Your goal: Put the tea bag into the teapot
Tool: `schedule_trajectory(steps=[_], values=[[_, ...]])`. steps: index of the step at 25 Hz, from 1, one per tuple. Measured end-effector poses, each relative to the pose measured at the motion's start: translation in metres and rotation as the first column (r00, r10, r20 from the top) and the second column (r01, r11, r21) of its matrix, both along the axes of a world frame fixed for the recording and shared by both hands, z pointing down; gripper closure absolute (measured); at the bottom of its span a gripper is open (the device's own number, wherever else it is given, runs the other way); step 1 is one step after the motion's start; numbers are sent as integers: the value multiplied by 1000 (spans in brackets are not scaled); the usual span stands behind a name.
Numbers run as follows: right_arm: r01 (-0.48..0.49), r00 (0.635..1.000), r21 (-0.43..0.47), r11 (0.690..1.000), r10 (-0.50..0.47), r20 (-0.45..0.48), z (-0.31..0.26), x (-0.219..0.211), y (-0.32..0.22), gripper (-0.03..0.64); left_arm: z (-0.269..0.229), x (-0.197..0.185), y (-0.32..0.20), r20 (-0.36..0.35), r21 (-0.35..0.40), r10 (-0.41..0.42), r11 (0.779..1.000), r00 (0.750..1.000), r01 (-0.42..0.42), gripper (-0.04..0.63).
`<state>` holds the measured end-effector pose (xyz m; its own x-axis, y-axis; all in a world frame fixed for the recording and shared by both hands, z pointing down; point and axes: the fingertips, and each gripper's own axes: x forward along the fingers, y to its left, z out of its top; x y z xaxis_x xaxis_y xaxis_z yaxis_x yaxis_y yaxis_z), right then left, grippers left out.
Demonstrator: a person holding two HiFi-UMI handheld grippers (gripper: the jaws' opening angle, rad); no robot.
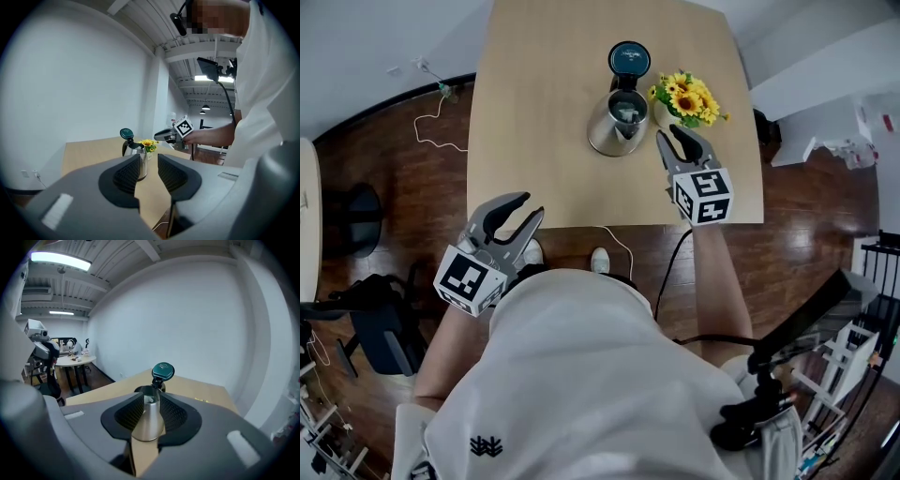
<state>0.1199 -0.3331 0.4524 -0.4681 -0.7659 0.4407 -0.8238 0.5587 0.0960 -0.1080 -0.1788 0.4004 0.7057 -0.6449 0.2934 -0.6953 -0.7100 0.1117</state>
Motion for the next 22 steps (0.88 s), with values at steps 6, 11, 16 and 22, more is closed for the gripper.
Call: schedule_trajectory(steps=[6,11,16,22], values=[[67,997,-33,997,-66,35,8,37,80,515,3,45,29,21,-36,-61,997,998,62,500],[135,991,-59,989,-133,35,16,59,138,515,5,75,69,35,-63,-103,992,994,105,499],[109,992,-64,992,-105,69,12,78,204,518,-7,87,120,57,-37,-71,997,996,73,500],[60,994,-22,998,-58,93,-6,69,302,517,-15,76,211,22,20,-27,999,999,26,499]])
